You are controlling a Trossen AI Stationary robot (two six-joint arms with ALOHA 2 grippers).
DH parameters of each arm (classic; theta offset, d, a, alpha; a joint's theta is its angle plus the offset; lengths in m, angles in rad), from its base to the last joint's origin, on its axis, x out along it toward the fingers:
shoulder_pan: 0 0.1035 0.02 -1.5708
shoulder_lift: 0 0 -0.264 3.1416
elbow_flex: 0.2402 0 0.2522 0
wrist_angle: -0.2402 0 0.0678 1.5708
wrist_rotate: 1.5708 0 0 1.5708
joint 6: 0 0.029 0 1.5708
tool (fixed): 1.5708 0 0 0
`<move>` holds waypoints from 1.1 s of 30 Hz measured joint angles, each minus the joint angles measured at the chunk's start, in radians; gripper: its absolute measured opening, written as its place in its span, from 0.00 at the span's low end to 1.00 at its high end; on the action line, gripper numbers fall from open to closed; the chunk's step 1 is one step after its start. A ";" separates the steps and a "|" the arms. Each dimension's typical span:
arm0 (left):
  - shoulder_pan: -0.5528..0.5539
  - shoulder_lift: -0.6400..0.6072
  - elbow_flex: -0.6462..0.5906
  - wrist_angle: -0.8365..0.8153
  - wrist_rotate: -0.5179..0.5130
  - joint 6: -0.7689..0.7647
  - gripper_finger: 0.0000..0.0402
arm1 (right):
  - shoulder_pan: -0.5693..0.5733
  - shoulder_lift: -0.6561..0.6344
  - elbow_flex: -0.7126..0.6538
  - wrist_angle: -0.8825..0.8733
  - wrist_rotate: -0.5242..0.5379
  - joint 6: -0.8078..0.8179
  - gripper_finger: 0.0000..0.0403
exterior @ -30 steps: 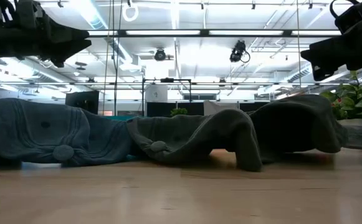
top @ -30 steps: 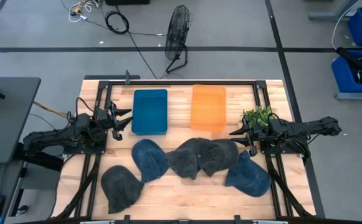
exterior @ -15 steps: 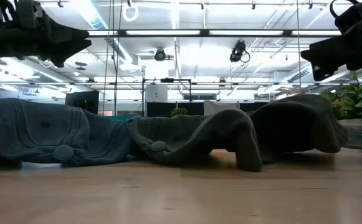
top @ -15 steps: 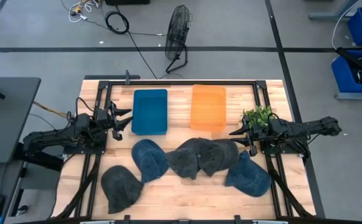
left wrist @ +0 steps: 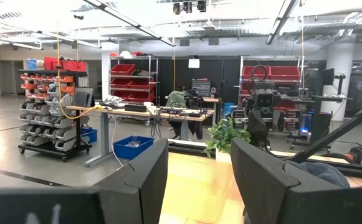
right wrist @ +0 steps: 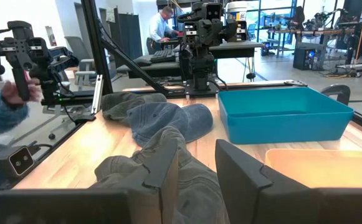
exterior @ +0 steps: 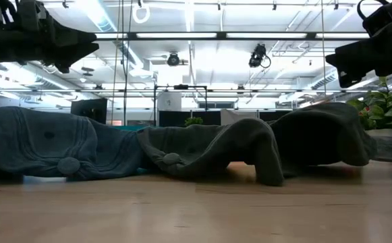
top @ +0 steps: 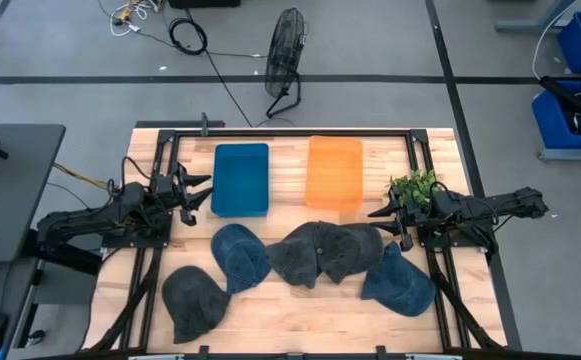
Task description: Pick & Place hat
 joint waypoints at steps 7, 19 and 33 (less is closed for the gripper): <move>0.000 0.000 0.000 0.005 0.000 0.000 0.45 | 0.000 0.000 0.000 0.000 0.000 0.000 0.28; 0.000 0.000 0.000 0.189 0.000 -0.011 0.45 | 0.000 0.000 0.000 0.000 0.000 0.000 0.28; 0.000 0.107 0.173 -0.079 0.053 -0.079 0.45 | -0.001 0.000 0.000 0.009 0.053 0.046 0.28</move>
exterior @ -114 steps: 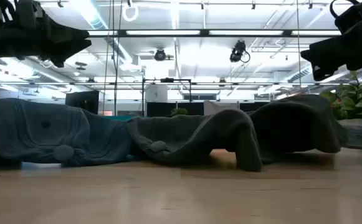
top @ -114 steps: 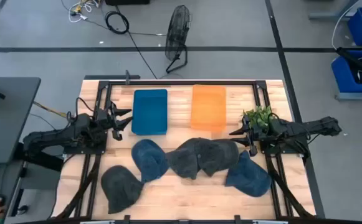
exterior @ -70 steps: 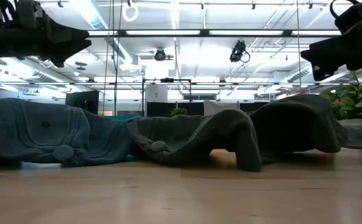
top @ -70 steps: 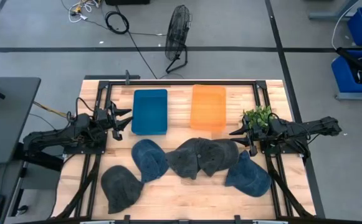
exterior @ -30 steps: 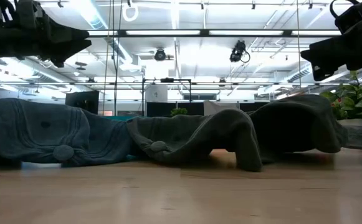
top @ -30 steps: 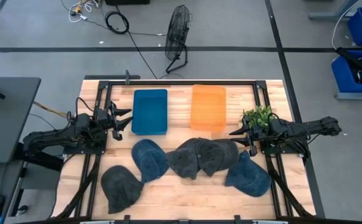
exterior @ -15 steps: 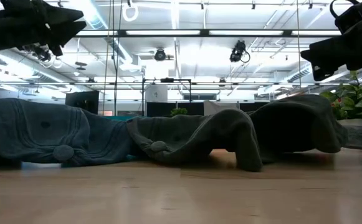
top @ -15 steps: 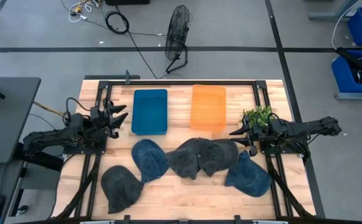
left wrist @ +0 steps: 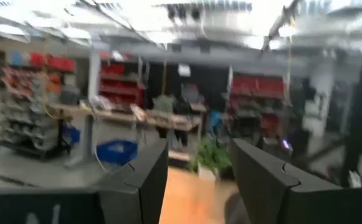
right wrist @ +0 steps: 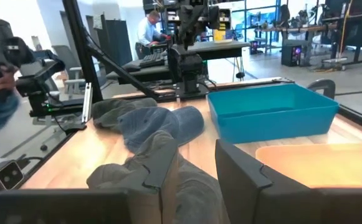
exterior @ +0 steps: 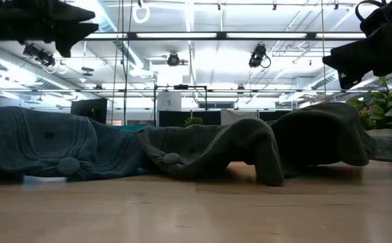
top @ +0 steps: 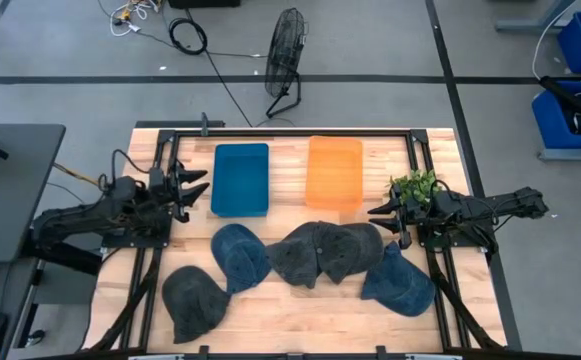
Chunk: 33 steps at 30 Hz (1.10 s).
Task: Pick & Place hat
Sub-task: Put the right gray cap into the orange bin
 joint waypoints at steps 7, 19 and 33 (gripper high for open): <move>0.000 0.194 0.209 -0.206 0.006 0.053 0.45 | 0.000 0.001 0.000 0.184 0.002 -0.123 0.28; 0.000 0.359 0.234 -0.235 0.004 0.054 0.45 | 0.000 0.000 0.000 0.269 0.157 -0.111 0.28; 0.000 0.397 0.234 -0.223 0.004 0.054 0.45 | 0.000 0.019 0.004 0.419 0.267 0.032 0.41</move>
